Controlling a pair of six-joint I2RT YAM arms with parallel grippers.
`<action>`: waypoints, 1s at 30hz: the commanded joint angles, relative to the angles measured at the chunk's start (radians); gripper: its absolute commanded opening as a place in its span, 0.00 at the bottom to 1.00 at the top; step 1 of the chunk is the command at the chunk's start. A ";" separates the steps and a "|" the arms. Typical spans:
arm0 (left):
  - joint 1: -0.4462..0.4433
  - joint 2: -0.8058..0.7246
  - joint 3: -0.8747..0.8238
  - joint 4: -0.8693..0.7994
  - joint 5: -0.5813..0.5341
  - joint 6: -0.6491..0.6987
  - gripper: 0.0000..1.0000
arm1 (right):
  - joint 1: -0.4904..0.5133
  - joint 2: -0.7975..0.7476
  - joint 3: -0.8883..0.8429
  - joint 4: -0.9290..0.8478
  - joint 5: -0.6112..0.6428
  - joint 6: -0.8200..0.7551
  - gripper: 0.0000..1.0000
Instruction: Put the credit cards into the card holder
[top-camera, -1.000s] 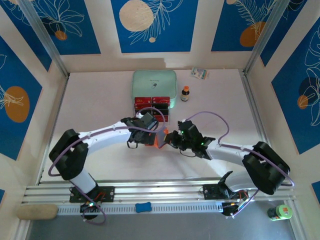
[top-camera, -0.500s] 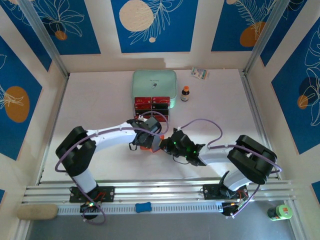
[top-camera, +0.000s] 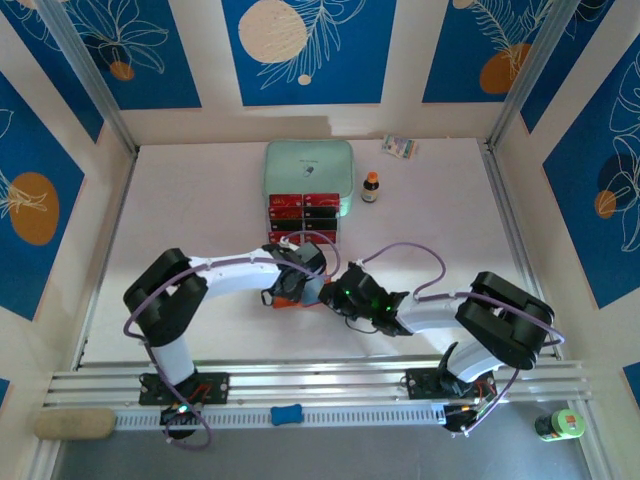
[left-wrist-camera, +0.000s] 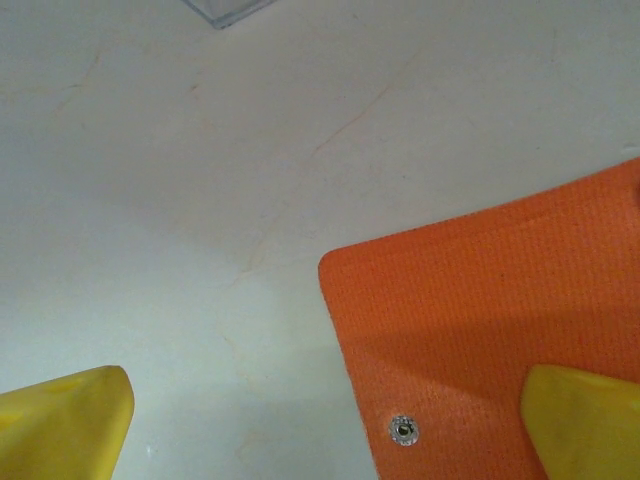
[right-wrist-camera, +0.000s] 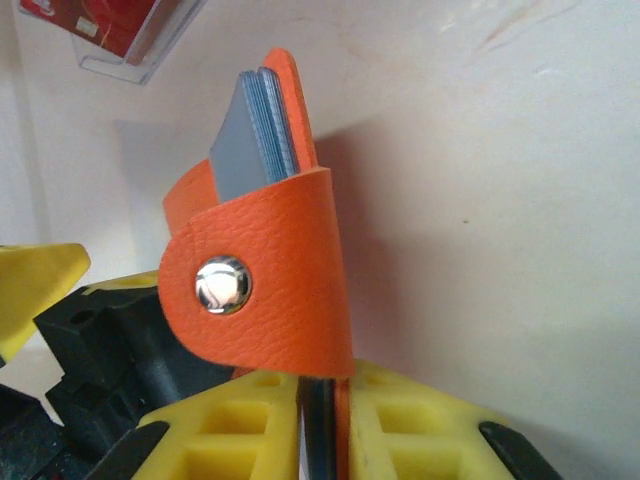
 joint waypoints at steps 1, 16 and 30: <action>0.004 0.052 -0.009 -0.058 -0.064 0.016 1.00 | -0.017 -0.023 -0.018 -0.079 0.010 -0.006 0.19; 0.004 -0.081 0.002 -0.053 -0.002 -0.029 1.00 | -0.139 -0.241 0.008 -0.323 -0.077 -0.159 0.29; 0.003 -0.114 -0.011 -0.044 -0.014 -0.047 1.00 | -0.231 -0.112 0.217 -0.488 -0.229 -0.394 0.47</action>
